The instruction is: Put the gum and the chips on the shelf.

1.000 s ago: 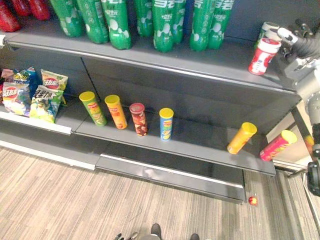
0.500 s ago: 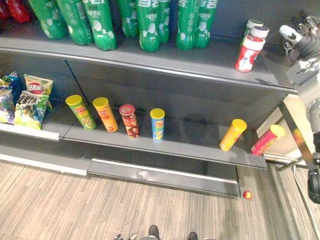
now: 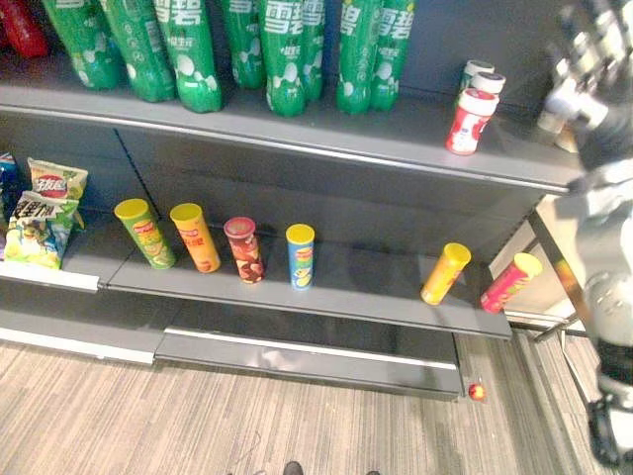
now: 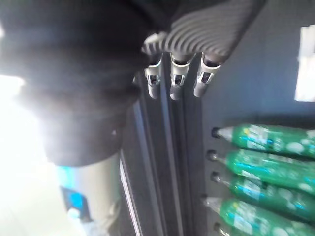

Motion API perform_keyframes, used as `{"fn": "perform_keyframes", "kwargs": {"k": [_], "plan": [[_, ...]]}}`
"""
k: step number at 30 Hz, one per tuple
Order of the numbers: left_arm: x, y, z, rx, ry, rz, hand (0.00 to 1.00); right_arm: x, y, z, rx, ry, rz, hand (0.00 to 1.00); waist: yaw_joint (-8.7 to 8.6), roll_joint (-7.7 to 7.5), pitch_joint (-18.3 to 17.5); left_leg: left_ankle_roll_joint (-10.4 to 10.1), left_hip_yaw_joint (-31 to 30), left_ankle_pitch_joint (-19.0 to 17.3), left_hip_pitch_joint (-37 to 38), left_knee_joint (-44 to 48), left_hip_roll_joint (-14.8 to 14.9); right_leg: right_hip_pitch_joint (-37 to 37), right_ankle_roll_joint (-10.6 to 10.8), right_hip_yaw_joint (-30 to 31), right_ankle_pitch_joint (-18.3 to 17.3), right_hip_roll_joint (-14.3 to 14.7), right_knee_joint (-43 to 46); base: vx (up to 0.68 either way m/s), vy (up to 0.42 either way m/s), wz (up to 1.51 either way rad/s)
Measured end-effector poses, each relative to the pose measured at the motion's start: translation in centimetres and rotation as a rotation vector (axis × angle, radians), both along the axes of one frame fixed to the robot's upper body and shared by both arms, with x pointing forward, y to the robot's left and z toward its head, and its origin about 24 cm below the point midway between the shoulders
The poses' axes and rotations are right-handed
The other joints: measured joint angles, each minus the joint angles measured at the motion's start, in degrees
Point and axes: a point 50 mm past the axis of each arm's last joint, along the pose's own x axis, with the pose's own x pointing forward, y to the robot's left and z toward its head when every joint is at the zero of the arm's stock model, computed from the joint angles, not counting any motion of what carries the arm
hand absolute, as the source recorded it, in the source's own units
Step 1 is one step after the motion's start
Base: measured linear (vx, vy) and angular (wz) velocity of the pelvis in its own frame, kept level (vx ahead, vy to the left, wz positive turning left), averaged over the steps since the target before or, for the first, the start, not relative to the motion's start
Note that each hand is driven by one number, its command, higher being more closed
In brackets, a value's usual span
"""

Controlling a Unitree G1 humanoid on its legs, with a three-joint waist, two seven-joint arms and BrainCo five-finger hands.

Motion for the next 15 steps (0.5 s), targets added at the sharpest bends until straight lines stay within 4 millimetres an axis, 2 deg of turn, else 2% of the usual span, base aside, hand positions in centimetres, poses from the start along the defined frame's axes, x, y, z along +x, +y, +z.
{"fn": "perform_keyframes", "kwargs": {"k": [2,4,6,9,12,15], "plan": [[0.0,-0.1,0.0,-0.001,0.0,0.0,0.0,-0.5,3.2,-3.7,-0.071,0.085,0.12,0.0,0.04,0.2,-0.1,-0.1,0.1,-0.1,-0.2,0.0,0.1,-0.5,-0.2,0.4,-0.1,0.1,0.2,-0.02,0.001,-0.07],[0.1,-0.1,0.0,-0.001,-0.001,-0.002,0.0,-1.1,5.7,-5.8,-0.132,0.131,0.222,0.0,0.11,0.25,-0.2,-0.1,0.1,-0.1,-0.7,0.0,0.2,-1.0,-0.2,0.5,-0.2,0.2,0.7,0.0,-0.001,-0.02],[0.1,-0.1,0.0,0.003,-0.002,-0.002,0.0,-1.9,7.2,-7.6,-0.19,0.158,0.273,0.0,0.34,0.15,-0.2,-0.1,0.1,0.0,-0.9,0.0,0.2,-1.4,-0.2,0.5,-0.2,0.1,0.8,0.0,0.0,0.0],[0.0,0.0,0.0,0.017,0.008,0.003,0.0,-2.7,8.4,-8.8,-0.224,0.158,0.317,0.0,0.48,0.04,-0.3,-0.1,-0.1,0.0,-0.9,0.0,0.1,-1.4,-0.2,0.4,-0.2,0.1,0.9,0.01,0.003,0.01],[-0.1,0.1,0.0,0.025,0.022,-0.022,0.0,-3.3,8.6,-10.9,-0.24,0.231,0.367,0.0,0.37,-0.08,-0.4,-0.1,-0.3,0.0,-1.0,0.0,0.1,-1.4,-0.3,0.3,-0.2,0.1,0.9,0.01,0.002,0.01],[-0.4,0.1,-0.2,0.024,0.042,-0.021,0.0,-3.8,8.8,-14.6,-0.271,0.381,0.396,0.0,0.15,0.24,-0.5,-0.1,-0.4,-0.1,-0.9,0.0,0.0,-1.2,0.0,-0.1,-0.5,0.0,0.8,0.01,0.0,0.03]]}}
